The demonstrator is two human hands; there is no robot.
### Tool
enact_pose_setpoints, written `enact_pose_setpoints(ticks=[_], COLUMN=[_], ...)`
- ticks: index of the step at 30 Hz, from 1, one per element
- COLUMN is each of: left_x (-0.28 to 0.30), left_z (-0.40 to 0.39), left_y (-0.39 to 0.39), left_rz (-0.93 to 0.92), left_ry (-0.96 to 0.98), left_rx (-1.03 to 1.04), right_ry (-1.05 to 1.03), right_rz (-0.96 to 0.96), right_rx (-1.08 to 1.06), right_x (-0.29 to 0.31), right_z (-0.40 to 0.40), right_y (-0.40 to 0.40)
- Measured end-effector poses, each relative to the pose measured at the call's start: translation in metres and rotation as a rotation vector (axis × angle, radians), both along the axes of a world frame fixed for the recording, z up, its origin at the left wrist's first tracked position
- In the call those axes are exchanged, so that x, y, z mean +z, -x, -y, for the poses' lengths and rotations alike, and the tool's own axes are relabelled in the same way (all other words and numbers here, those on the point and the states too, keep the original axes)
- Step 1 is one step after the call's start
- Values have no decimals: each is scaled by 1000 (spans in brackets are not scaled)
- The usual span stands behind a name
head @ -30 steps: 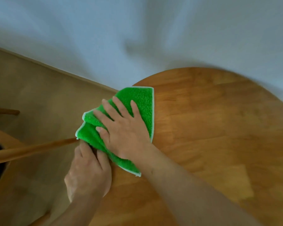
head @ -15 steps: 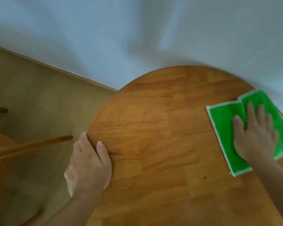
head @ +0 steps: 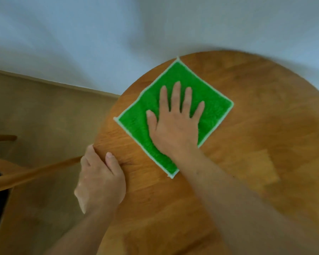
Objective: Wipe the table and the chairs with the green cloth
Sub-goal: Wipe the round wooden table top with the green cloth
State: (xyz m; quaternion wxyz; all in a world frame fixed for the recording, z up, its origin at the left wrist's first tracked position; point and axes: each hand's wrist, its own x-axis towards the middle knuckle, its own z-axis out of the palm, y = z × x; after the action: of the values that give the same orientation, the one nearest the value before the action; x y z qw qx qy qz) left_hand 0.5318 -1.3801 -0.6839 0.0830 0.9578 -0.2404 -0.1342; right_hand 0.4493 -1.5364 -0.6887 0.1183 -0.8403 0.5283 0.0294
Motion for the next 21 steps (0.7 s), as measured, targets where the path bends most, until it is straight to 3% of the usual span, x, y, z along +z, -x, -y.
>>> enact_pose_setpoints(ticks=[4, 7, 15, 18, 21], left_x=[0, -1, -31, -46, -41], left_z=[2, 3, -11, -12, 15], left_y=[-1, 1, -9, -20, -7], left_rz=[-1, -1, 187, 246, 251], left_ry=[-12, -26, -11, 12, 95], left_rx=[39, 17, -37, -252, -425], right_ry=[-42, -54, 17, 22, 1], right_rz=[36, 63, -64, -69, -54], right_rx=[284, 341, -272, -462, -519], right_x=[0, 0, 1, 0, 0], right_z=[-35, -16, 67, 58, 28], right_y=[17, 57, 235, 278, 272])
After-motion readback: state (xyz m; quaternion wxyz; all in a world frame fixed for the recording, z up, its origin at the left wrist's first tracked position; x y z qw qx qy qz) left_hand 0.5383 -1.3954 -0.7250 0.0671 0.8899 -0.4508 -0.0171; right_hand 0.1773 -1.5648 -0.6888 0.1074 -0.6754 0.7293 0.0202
